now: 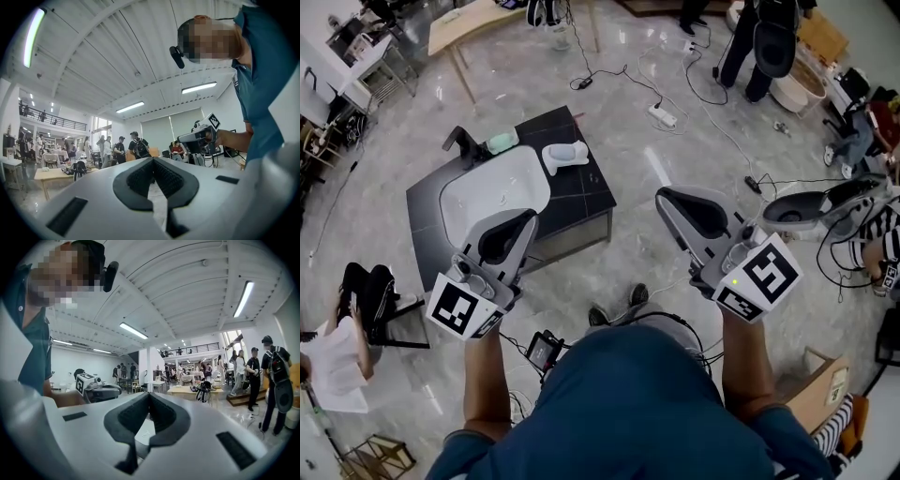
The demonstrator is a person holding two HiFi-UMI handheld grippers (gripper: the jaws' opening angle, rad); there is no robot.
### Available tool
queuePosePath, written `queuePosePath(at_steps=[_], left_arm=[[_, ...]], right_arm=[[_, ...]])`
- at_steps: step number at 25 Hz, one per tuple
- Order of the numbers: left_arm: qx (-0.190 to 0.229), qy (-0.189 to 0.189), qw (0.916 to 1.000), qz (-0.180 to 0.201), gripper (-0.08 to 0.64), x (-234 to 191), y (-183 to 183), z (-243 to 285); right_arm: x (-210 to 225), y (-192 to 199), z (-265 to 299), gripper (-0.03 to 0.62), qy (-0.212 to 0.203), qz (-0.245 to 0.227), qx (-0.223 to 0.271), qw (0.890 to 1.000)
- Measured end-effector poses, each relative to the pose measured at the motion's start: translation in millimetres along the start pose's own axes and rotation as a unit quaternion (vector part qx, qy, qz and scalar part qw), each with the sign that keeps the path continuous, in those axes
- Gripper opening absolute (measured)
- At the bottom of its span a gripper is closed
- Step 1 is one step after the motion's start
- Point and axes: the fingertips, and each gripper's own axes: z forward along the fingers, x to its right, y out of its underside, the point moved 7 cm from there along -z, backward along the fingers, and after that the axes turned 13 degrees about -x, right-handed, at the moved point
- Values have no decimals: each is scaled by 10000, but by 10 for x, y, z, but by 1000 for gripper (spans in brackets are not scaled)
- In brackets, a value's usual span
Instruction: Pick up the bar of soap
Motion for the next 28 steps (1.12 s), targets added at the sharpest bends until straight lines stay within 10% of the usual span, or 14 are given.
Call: queuePosePath(at_steps=[28], left_arm=[[-525,-1016,9929,-322,3,-804,54,1044]], right_arm=[[1679,135,1200,14,-1133,114,-206,9933]])
